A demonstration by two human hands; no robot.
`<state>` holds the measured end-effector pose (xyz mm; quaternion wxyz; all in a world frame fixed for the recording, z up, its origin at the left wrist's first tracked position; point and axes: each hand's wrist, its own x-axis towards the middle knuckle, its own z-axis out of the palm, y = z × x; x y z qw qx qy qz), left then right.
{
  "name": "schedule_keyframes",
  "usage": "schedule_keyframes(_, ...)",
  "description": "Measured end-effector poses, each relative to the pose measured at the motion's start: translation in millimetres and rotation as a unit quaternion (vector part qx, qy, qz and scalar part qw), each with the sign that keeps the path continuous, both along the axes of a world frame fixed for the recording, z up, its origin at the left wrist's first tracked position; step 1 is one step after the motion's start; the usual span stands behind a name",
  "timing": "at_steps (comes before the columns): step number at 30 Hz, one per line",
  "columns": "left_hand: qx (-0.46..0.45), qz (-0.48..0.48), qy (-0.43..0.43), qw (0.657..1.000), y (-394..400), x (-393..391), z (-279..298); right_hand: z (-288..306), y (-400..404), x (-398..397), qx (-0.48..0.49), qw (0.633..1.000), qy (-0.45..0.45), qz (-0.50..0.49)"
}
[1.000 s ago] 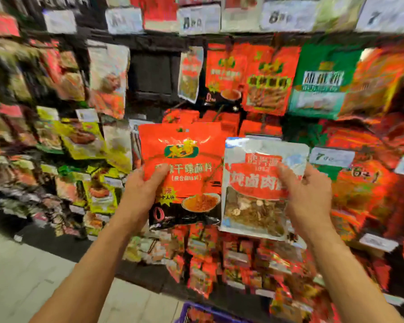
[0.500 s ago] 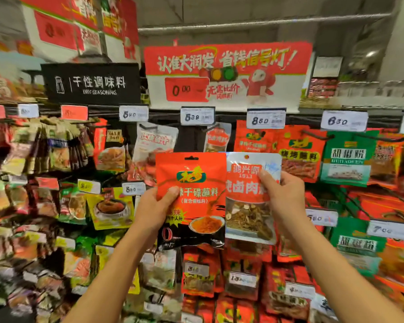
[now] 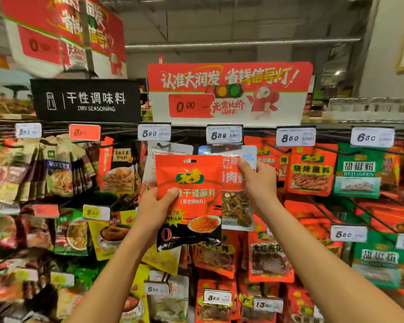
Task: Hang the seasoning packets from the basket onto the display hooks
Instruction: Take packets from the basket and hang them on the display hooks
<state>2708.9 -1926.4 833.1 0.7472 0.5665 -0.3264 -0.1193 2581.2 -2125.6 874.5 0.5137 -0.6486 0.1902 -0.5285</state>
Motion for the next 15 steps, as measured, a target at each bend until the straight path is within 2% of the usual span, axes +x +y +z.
schedule_keyframes(4, 0.002, -0.006, -0.019, 1.0, -0.8, 4.3, 0.3, -1.3, -3.3, 11.8, 0.021, 0.998, 0.0, -0.058)
schedule_keyframes(15, -0.027, -0.029, 0.01, 0.999, -10.9, 1.2, -7.9, 1.4, -10.1, 26.6, 0.031, 0.996, 0.045, -0.071)
